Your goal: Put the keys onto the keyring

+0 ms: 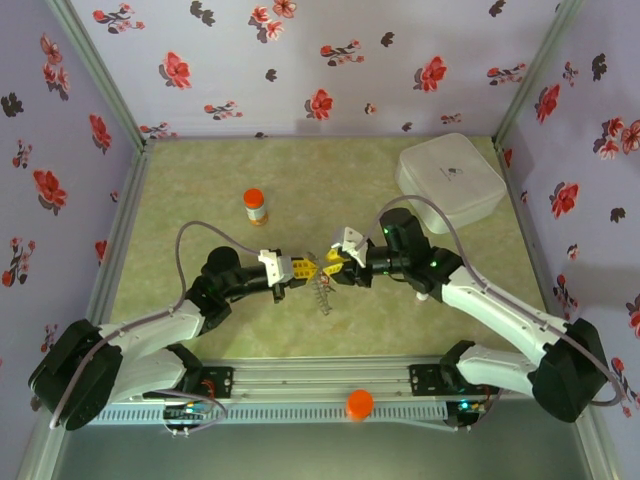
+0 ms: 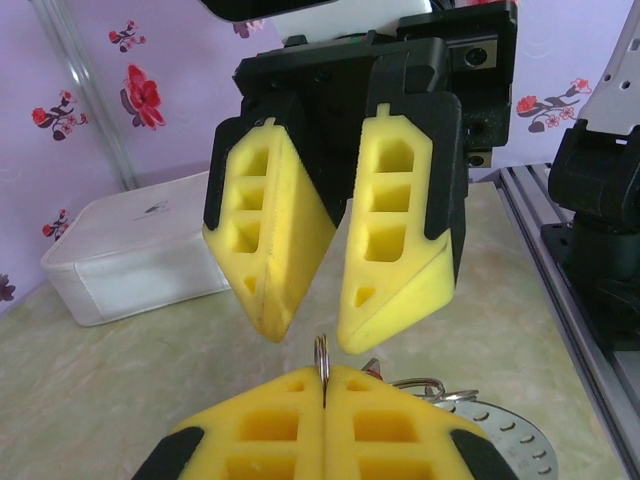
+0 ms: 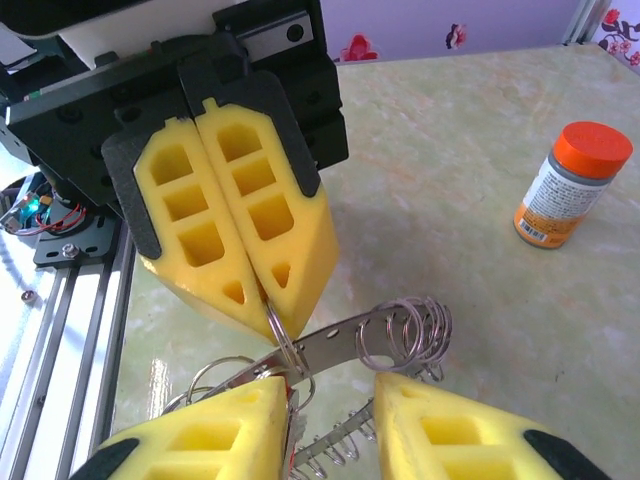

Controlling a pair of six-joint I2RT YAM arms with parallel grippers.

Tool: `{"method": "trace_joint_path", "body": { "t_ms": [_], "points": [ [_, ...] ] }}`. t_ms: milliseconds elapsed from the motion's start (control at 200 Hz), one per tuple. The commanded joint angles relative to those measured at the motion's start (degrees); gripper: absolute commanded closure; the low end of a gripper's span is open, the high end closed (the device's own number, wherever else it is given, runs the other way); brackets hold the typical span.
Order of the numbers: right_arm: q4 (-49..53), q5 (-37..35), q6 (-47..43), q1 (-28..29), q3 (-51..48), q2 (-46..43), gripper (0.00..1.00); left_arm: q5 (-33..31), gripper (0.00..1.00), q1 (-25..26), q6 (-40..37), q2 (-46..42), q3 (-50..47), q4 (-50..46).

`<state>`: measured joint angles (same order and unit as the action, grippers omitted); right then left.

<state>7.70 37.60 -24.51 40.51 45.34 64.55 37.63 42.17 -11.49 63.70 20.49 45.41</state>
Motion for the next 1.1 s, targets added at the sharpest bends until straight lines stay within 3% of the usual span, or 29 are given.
{"method": "trace_joint_path", "body": {
  "t_ms": [0, 280, 570, 660, 805, 910, 1095],
  "points": [
    [-2.04, 1.51, -1.05, 0.7, 2.12, 0.81, 0.73, 1.4, 1.0, 0.37, 0.85, -0.12, 0.16, 2.67],
    [-2.17, 2.65, -1.92, 1.81, 2.38, 2.64, 0.78, 1.4, 1.0, 0.37, 0.52, -0.16, 0.16, 2.49],
    [-0.5, 4.93, -2.6, 2.15, 4.23, 3.4, 1.0, 1.07, 1.0, 0.37, 0.29, -0.33, 0.16, 2.38],
    [2.75, 4.23, -4.29, 2.22, 5.5, 3.4, 1.0, 0.14, 0.79, 0.36, -0.09, -0.52, -0.01, 2.19],
    [13.93, -3.34, -10.35, 3.29, 9.83, 3.75, 1.0, -1.6, 0.69, 0.29, -3.42, -1.54, 0.74, -3.46],
    [25.28, -9.04, -13.69, 4.57, 16.18, 6.33, 1.0, -2.98, 0.73, 0.39, -7.98, -2.18, 3.12, -12.4],
    [38.08, -18.68, -18.58, 8.21, 25.28, 11.52, 1.0, -3.62, 0.78, 0.36, -8.22, -2.1, 3.59, -13.0]
  ]
}}
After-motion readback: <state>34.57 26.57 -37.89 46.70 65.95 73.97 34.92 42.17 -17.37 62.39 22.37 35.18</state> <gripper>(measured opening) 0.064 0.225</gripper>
